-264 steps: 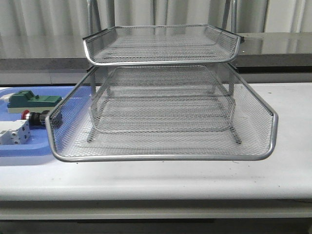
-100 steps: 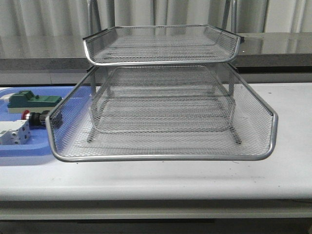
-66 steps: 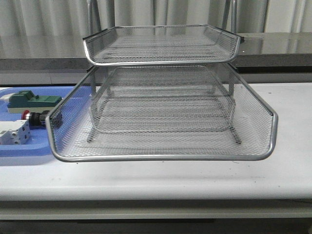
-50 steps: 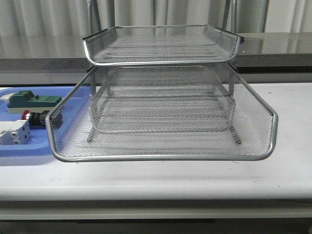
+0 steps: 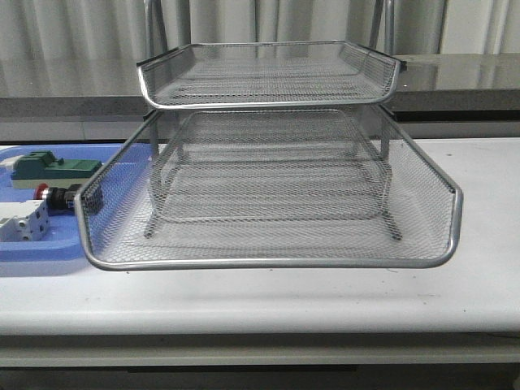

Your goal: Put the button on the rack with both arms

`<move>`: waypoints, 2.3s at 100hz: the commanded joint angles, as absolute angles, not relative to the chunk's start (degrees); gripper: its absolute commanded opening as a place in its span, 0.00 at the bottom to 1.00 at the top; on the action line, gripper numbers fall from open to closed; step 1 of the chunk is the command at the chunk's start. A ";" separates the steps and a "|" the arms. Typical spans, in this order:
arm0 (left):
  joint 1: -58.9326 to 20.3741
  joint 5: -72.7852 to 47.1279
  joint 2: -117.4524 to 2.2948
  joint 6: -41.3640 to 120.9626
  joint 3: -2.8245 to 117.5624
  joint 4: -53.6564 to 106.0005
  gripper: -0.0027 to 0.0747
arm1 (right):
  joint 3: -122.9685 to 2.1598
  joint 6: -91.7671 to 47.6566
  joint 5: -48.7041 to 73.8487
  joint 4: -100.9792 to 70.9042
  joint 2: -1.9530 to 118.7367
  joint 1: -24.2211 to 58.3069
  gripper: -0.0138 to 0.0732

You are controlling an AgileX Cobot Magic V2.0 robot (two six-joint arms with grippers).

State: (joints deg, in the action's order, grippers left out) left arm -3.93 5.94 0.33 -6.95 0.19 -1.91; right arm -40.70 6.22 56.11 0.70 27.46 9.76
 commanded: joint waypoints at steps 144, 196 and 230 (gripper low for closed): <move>-4.37 -27.54 -97.66 -1.23 84.28 -5.69 0.01 | -42.68 6.16 53.08 1.16 27.75 9.59 0.08; -4.37 -31.48 -101.27 4.79 86.42 -4.90 0.29 | -42.68 6.16 53.08 1.16 27.75 9.59 0.08; -4.37 -30.61 -101.36 4.79 86.42 -5.09 0.77 | -42.68 6.16 53.08 1.16 27.75 9.59 0.08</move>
